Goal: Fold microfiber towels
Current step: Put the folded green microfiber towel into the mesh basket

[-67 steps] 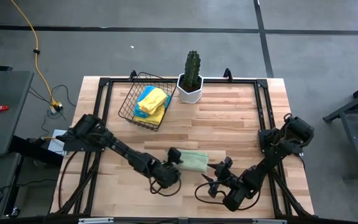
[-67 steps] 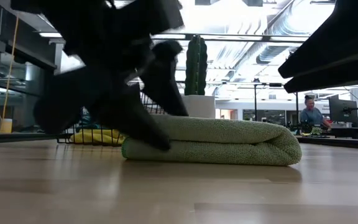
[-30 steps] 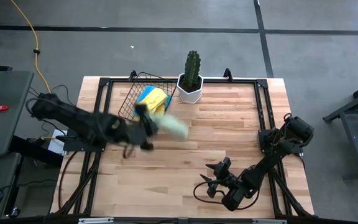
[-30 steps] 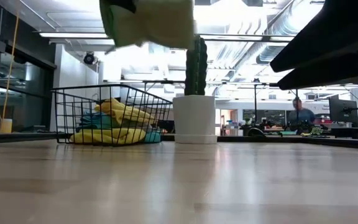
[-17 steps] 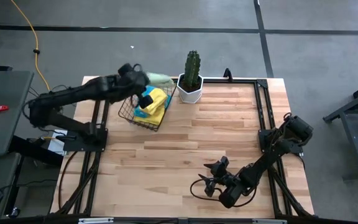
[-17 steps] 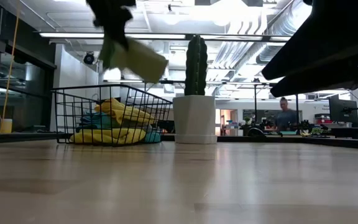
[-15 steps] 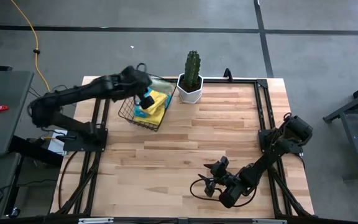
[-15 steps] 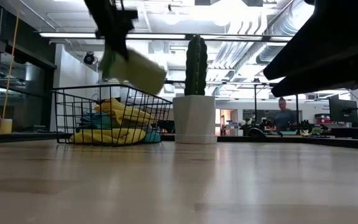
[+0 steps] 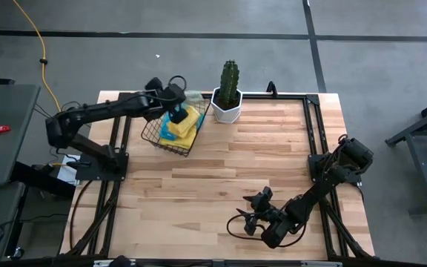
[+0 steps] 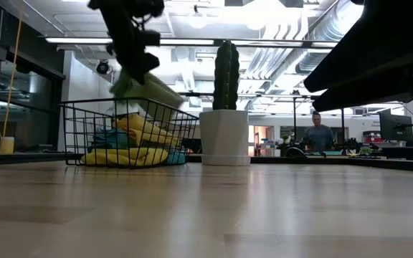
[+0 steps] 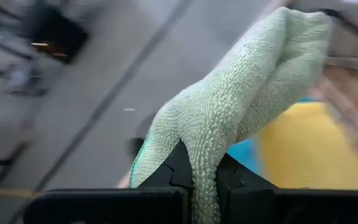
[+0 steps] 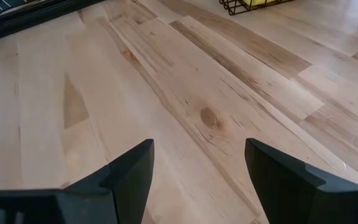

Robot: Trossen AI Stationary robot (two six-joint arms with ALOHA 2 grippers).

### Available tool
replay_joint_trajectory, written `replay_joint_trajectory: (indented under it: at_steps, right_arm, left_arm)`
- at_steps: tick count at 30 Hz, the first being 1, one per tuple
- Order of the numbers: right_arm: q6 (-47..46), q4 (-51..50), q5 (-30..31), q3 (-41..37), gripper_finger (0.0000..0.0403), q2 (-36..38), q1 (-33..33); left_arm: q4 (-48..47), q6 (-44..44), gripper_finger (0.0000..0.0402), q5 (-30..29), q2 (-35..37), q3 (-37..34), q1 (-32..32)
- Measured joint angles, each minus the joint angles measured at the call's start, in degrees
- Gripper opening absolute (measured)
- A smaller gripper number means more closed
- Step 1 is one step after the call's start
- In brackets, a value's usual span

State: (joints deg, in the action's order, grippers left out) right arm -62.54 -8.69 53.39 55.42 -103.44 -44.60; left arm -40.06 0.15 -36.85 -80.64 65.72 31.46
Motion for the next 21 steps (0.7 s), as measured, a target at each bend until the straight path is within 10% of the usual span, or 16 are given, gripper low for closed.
replay_joint_trajectory:
  at_steps: [5,21]
  right_arm:
    - [-0.02,0.0,0.0,0.0,0.0243,0.0,0.0]
    - [0.23,0.81,-1.09,0.0,0.0243,0.0,0.0]
  left_arm:
    - [-6.43,-3.58,0.0003,-10.07,2.32,1.46,-3.31]
    - [-11.76,-12.48,0.002,0.71,-12.61,-0.64,-13.52]
